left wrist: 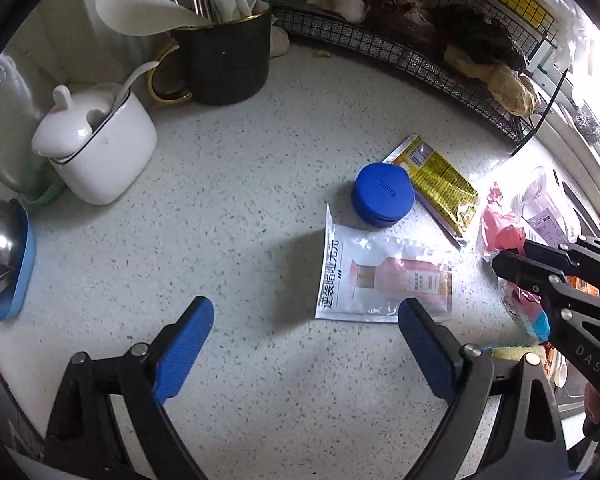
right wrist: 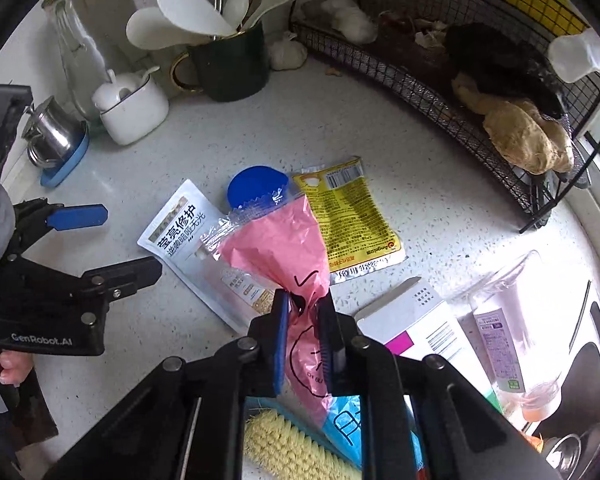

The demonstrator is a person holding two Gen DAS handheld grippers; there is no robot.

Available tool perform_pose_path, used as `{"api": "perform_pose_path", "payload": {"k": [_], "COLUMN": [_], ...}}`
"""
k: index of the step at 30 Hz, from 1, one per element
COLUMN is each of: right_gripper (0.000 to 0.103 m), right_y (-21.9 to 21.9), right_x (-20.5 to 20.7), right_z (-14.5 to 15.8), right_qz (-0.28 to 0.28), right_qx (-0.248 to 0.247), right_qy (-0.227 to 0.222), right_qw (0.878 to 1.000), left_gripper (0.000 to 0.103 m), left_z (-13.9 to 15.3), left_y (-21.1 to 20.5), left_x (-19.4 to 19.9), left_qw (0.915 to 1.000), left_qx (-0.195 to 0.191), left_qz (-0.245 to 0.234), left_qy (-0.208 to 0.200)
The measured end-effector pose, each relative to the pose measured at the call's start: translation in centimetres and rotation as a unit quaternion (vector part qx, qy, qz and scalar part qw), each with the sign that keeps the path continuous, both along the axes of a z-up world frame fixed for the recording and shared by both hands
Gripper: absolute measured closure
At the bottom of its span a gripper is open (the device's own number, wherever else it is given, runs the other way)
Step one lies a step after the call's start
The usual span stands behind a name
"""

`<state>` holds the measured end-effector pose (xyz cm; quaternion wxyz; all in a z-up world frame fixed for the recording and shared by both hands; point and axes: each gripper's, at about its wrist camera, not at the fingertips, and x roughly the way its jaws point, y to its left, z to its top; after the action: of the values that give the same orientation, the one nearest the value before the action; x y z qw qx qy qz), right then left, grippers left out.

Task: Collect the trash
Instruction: 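Grasp the pink plastic bag with the right tool while the left tool grasps the paper packet, then carry the pink bag and paper packet down toward the red bin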

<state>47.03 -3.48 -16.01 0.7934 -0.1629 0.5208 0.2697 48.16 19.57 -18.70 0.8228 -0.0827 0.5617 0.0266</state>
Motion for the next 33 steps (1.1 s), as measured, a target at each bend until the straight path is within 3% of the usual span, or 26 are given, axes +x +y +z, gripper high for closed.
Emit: {"api": "perform_pose_path", "payload": {"k": [6, 9, 12, 14, 15, 17, 21, 33], "right_gripper": [0.09, 0.09, 0.09, 0.09, 0.09, 0.09, 0.09, 0.092], "right_y": [-0.4, -0.2, -0.3, -0.4, -0.4, -0.5, -0.5, -1.4], "right_x": [0.3, 0.4, 0.2, 0.3, 0.2, -0.1, -1.3, -10.1], "right_z": [0.1, -0.5, -0.5, -0.5, -0.3, 0.2, 1.0, 7.8], "right_qz": [-0.029, -0.039, -0.044, -0.051, -0.053, -0.049, -0.032, 0.043], "right_qx": [0.011, 0.012, 0.018, 0.029, 0.029, 0.035, 0.04, 0.068], "right_qy": [0.007, 0.011, 0.016, 0.024, 0.025, 0.022, 0.01, -0.066], "right_qw": [1.0, 0.999, 0.999, 0.998, 0.998, 0.998, 0.999, 0.995], "left_gripper": [0.013, 0.031, 0.057, 0.091, 0.096, 0.101, 0.102, 0.102], "left_z": [-1.4, -2.5, -2.3, -2.0, -2.0, -1.7, 0.0, 9.4], "left_y": [0.3, 0.3, -0.4, -0.7, -0.9, -1.2, -1.4, -2.0], "left_x": [2.6, 3.8, 4.3, 4.3, 4.1, 3.5, 1.1, -11.8], "left_qw": [0.9997, 0.9995, 0.9991, 0.9993, 0.9993, 0.9994, 0.9998, 0.9941], "left_qx": [0.005, -0.008, -0.002, -0.001, -0.002, -0.002, -0.011, 0.025], "left_qz": [-0.021, -0.02, -0.035, -0.029, -0.027, -0.023, 0.013, 0.071], "left_qy": [0.012, 0.024, 0.023, 0.024, 0.026, 0.026, 0.005, -0.079]}}
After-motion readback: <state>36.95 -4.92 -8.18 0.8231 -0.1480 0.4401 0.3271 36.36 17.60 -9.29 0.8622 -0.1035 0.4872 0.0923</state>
